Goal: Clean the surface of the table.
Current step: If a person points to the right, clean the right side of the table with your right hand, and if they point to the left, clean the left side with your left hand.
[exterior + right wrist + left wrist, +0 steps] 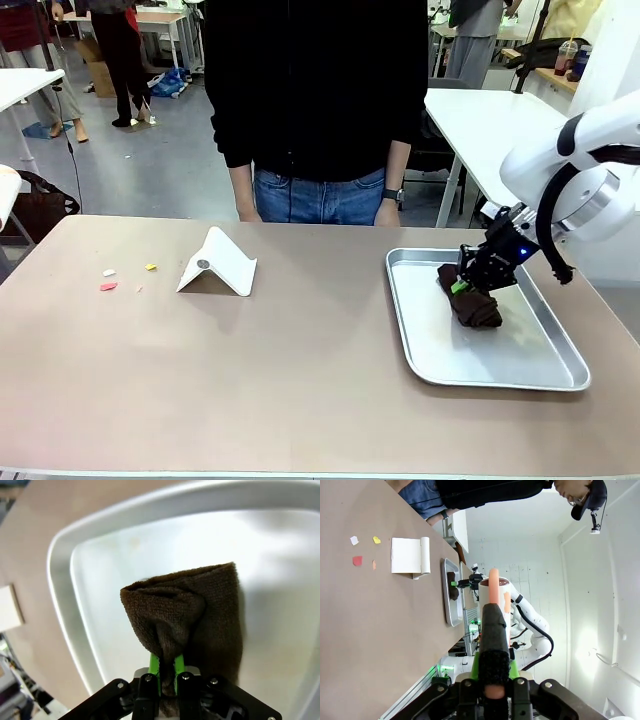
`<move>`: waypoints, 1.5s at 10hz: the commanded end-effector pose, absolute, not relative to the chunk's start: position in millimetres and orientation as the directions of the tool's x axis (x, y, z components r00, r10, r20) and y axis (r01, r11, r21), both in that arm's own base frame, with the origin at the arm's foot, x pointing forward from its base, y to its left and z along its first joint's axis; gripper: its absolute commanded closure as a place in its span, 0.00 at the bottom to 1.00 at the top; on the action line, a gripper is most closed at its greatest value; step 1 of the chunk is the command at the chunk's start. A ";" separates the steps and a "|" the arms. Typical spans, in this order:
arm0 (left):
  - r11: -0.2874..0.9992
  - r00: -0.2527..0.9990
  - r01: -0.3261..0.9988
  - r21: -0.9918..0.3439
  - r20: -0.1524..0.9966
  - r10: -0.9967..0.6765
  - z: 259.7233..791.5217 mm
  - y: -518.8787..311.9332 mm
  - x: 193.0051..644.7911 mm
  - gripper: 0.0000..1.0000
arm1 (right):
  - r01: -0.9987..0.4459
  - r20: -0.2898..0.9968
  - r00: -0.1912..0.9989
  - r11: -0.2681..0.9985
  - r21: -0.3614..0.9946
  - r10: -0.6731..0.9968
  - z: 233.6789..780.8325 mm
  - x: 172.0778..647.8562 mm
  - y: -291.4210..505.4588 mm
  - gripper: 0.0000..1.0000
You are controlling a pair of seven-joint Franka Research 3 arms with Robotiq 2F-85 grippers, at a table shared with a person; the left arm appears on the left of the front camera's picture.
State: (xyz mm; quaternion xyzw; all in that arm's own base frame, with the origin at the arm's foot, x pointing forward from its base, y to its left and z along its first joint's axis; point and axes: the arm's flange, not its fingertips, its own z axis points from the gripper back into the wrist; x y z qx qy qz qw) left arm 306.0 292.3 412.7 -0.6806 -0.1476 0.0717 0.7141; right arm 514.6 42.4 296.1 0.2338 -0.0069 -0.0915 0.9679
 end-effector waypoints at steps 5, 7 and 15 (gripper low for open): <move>0.068 0.947 0.114 -0.991 0.129 0.295 414.6 291.5 303.1 0.85 | 0.406 -0.008 0.902 0.841 0.358 -0.432 283.7 531.7 -27.0 0.87; 0.068 0.947 0.114 -0.991 0.129 0.295 414.6 291.5 303.1 0.85 | 0.442 -0.021 0.883 0.815 0.373 -0.469 287.3 528.6 -46.9 0.87; 0.068 0.947 0.114 -0.991 0.129 0.295 414.6 291.5 303.1 0.85 | 0.353 -0.241 0.929 0.482 0.802 -0.280 317.6 515.9 -69.2 0.87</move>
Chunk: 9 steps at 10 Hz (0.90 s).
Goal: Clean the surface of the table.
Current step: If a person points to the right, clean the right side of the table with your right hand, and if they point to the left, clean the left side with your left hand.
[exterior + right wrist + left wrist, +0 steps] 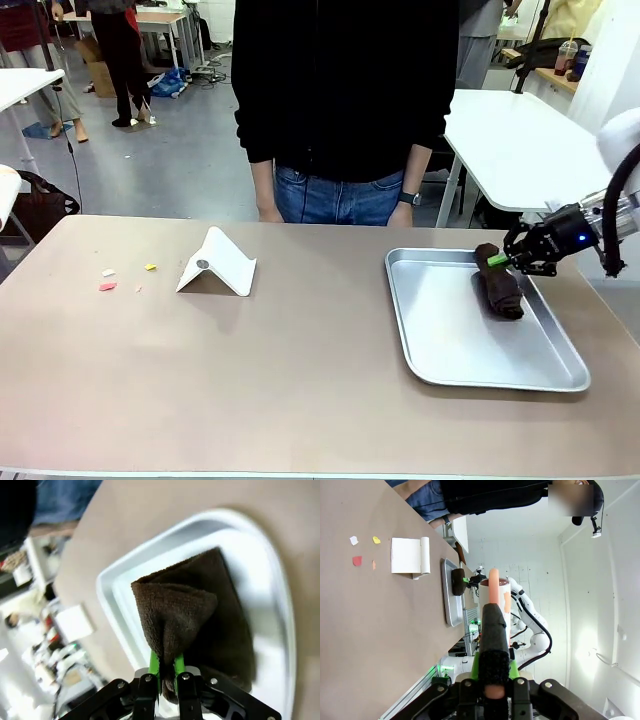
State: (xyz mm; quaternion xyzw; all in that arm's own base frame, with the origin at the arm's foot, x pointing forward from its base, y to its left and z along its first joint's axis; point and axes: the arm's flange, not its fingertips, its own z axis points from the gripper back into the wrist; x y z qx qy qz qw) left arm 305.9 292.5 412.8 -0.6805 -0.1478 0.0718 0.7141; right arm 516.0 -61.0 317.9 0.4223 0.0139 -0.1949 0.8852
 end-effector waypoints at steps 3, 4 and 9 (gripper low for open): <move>0.068 0.947 0.114 -0.991 0.129 0.295 414.6 291.5 303.1 0.85 | 0.456 -0.426 0.886 0.175 0.873 -0.185 337.1 511.6 -73.0 0.87; 0.068 0.947 0.114 -0.991 0.129 0.295 414.6 291.5 303.1 0.85 | 0.497 -0.486 0.864 0.063 0.866 -0.130 348.5 506.9 -80.0 0.87; 0.068 0.947 0.114 -0.991 0.129 0.295 414.6 291.5 303.1 0.85 | 0.462 -0.478 0.875 -0.161 0.872 -0.079 389.3 455.6 -147.6 0.87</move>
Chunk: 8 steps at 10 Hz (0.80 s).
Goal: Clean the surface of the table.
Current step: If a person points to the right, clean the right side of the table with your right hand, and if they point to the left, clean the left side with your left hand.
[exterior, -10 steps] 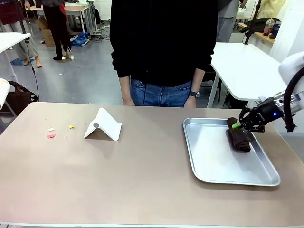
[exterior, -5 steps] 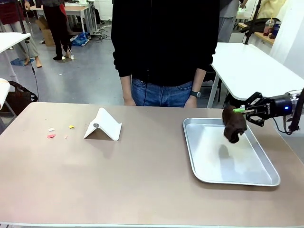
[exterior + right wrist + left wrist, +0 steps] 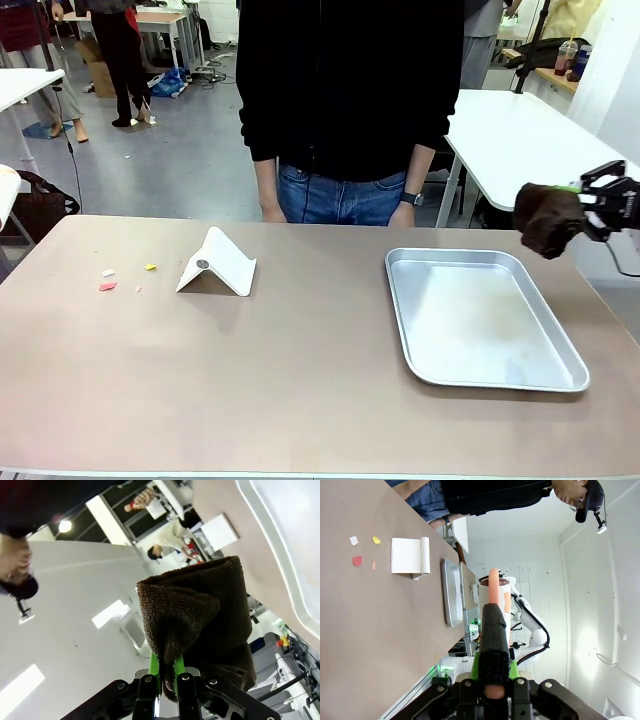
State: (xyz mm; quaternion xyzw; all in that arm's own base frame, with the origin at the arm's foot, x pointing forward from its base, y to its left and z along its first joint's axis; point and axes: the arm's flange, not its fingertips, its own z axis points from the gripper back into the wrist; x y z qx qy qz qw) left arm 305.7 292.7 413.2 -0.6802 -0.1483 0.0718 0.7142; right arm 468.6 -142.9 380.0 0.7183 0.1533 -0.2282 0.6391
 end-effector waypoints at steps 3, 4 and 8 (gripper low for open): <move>0.068 0.947 0.114 -0.991 0.129 0.295 414.6 291.5 303.1 0.85 | 0.429 -0.454 0.881 -0.182 0.885 -0.132 386.1 436.5 -190.7 0.87; 0.068 0.947 0.114 -0.991 0.129 0.295 414.6 291.5 303.1 0.85 | 0.435 -0.460 0.876 -0.179 0.883 -0.144 381.3 437.8 -193.6 0.87; 0.068 0.947 0.114 -0.991 0.129 0.295 414.6 291.5 303.1 0.85 | 0.450 -0.475 0.870 -0.181 0.875 -0.134 391.9 442.3 -191.7 0.87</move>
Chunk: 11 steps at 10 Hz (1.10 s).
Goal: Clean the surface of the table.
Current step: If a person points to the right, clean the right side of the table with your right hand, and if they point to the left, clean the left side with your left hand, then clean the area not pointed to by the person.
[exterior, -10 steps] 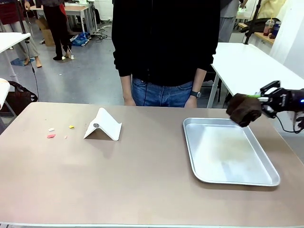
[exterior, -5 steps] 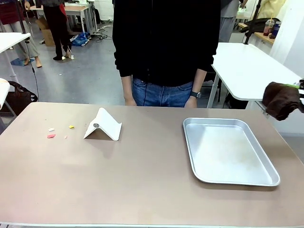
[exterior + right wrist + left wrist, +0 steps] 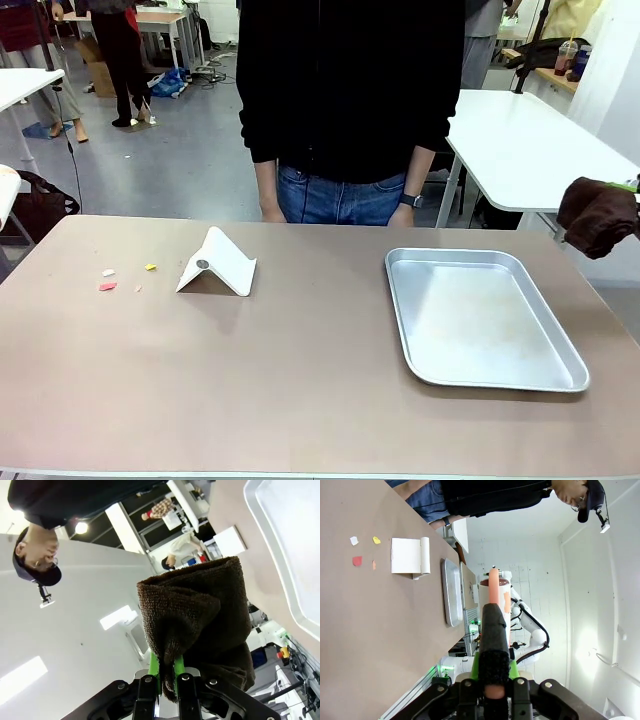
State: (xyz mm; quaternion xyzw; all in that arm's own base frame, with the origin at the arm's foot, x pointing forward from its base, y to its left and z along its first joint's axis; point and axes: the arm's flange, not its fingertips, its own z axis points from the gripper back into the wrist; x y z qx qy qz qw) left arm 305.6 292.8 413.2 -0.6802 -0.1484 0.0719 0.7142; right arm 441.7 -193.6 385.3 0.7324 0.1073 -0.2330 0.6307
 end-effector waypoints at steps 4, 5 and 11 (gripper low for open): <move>0.068 0.947 0.114 -0.991 0.129 0.295 414.6 291.5 303.1 0.85 | 0.450 -0.475 0.870 -0.181 0.875 -0.134 391.9 442.3 -191.7 0.87; 0.068 0.947 0.114 -0.991 0.129 0.295 414.6 291.5 303.1 0.85 | 0.450 -0.475 0.870 -0.181 0.875 -0.134 391.9 442.3 -191.7 0.87; 0.068 0.947 0.114 -0.991 0.129 0.295 414.6 291.5 303.1 0.85 | 0.450 -0.475 0.870 -0.181 0.875 -0.134 391.9 442.3 -191.7 0.87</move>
